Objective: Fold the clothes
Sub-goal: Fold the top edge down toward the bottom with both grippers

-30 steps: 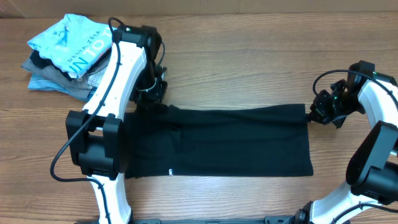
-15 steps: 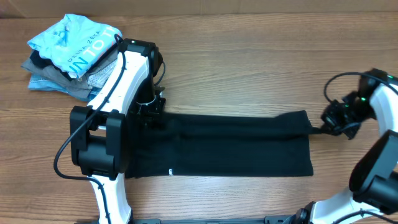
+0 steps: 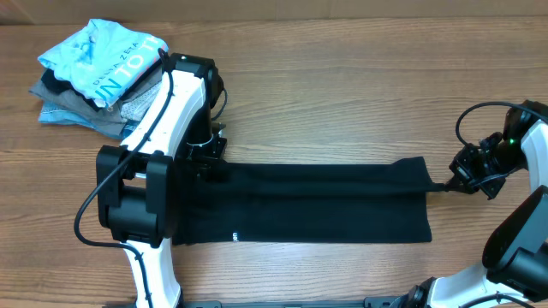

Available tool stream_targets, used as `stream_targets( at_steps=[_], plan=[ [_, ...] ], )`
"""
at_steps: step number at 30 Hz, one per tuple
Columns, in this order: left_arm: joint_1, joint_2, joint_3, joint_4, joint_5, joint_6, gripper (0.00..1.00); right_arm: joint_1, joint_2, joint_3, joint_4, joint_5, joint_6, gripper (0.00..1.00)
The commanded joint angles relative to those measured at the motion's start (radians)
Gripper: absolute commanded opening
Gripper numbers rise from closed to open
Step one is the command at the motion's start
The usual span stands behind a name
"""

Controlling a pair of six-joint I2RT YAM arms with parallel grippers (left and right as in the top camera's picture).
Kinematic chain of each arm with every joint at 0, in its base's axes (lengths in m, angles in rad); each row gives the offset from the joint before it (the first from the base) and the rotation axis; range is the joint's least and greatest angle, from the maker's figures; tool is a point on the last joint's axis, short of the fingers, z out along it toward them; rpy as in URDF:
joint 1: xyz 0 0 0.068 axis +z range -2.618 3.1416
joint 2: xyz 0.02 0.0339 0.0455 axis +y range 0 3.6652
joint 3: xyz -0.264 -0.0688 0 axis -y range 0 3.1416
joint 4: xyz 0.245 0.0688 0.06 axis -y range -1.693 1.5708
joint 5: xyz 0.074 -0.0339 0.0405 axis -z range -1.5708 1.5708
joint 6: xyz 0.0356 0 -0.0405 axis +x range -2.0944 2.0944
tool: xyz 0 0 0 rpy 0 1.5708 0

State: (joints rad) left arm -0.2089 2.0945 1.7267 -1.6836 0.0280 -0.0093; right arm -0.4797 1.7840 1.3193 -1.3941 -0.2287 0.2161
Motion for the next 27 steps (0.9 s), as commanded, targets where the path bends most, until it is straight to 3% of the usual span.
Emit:
stream_targets(
  at_steps=[1,12,14,16,18,22,27],
  plan=[
    [0.006,-0.023,-0.026,-0.007,-0.013,-0.015,0.12,0.002,-0.025,-0.006,-0.007,0.031,-0.008,0.04],
    [0.005,-0.032,-0.149,0.006,-0.025,-0.021,0.09,0.003,-0.025,-0.143,0.046,0.003,-0.008,0.04],
    [0.005,-0.037,-0.149,0.016,-0.019,-0.021,0.1,0.003,-0.025,-0.154,0.052,0.003,-0.008,0.09],
    [0.005,-0.043,-0.149,0.016,-0.014,-0.021,0.12,0.003,-0.025,-0.156,0.058,0.003,-0.008,0.24],
    [0.005,-0.05,-0.149,0.013,-0.01,-0.02,0.18,0.003,-0.025,-0.156,0.058,0.003,-0.007,0.29],
    [0.005,-0.068,-0.149,0.01,-0.01,-0.02,0.28,0.0,-0.026,-0.151,0.065,0.003,-0.007,0.34],
    [0.006,-0.105,-0.148,0.037,-0.009,-0.021,0.34,0.002,-0.026,-0.136,0.113,-0.021,-0.008,0.4]
  ],
)
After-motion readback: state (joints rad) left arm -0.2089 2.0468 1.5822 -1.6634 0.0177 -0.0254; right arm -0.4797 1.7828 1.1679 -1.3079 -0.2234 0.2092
